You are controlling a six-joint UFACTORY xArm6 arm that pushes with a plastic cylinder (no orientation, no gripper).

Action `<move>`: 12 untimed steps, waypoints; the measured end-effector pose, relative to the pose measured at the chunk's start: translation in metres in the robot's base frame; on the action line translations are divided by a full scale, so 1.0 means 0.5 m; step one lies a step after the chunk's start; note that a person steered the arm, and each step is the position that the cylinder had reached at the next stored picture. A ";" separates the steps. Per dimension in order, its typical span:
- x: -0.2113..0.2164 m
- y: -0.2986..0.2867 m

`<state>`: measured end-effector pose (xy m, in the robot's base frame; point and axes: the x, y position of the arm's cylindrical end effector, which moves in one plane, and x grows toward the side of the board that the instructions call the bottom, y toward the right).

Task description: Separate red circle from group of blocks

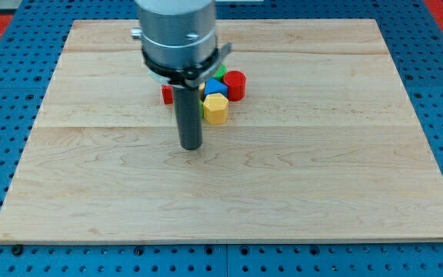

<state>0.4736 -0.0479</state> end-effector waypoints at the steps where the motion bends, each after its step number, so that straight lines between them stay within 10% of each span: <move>1: -0.087 0.022; 6: -0.210 -0.121; 12: -0.230 0.261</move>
<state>0.3586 0.0826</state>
